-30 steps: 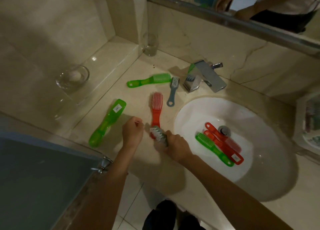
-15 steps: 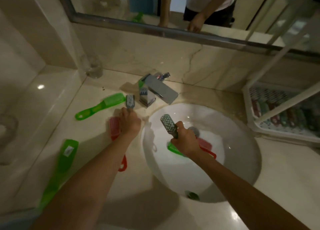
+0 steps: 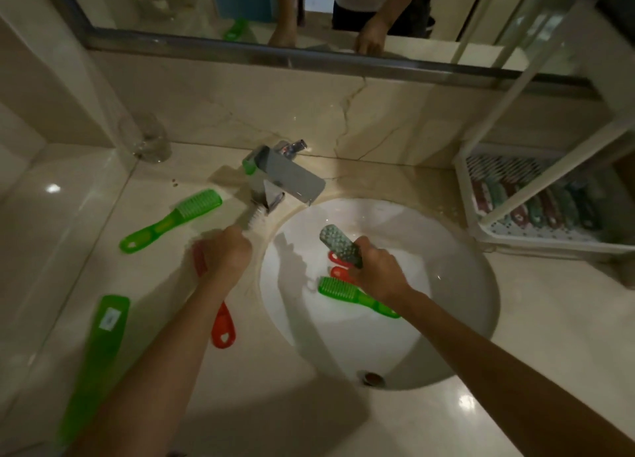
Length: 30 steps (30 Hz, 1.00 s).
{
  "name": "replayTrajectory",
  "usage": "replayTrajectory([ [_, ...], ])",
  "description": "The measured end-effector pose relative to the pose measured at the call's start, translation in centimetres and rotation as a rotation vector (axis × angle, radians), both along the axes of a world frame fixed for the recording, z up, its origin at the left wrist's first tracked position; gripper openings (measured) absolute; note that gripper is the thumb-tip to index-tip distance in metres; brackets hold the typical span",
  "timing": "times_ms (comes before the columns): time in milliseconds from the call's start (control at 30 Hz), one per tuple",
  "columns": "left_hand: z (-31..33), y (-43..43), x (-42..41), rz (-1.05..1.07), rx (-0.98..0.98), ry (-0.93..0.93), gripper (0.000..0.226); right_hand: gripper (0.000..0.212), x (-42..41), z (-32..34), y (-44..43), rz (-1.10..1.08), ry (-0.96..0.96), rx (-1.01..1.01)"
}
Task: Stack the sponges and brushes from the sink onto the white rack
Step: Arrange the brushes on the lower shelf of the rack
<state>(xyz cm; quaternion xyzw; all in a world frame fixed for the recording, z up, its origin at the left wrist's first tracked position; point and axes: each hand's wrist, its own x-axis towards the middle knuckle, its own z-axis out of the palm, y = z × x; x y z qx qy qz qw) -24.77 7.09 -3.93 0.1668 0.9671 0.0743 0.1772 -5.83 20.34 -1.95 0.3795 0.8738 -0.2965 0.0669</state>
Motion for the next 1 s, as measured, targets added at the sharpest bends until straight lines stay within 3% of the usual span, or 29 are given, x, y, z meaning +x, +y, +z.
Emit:
replayTrajectory([
  [67, 0.2, -1.4, 1.6, -0.071, -0.028, 0.046, 0.034, 0.031, 1.3, 0.3, 0.5, -0.042, 0.008, 0.044],
  [233, 2.4, -3.4, 6.4, -0.082, 0.276, -0.323, 0.026, 0.032, 4.0, 1.4, 1.0, -0.083, 0.038, 0.091],
  [333, 3.5, -2.1, 8.7, -0.162, 0.289, -0.424, 0.033, 0.035, 5.8, 1.7, 1.4, -0.14, 0.075, 0.068],
  [433, 4.5, 0.5, 11.0, -0.259, 0.326, -0.493, 0.024, 0.036, 8.5, 2.0, 2.4, -0.191, 0.084, 0.061],
  [667, 6.4, 8.7, 18.1, -0.52, 0.34, -0.566, 0.013, 0.032, 17.6, 2.9, 7.5, -0.372, 0.152, 0.18],
  [833, 6.9, 14.6, 23.1, -0.603, 0.327, -0.577, 0.016, 0.02, 23.2, 3.3, 12.5, -0.41, 0.159, 0.3],
  [1000, 7.7, 19.8, 26.9, -0.568, 0.365, -0.545, 0.02, 0.037, 24.4, 4.0, 18.6, -0.391, 0.231, 0.352],
])
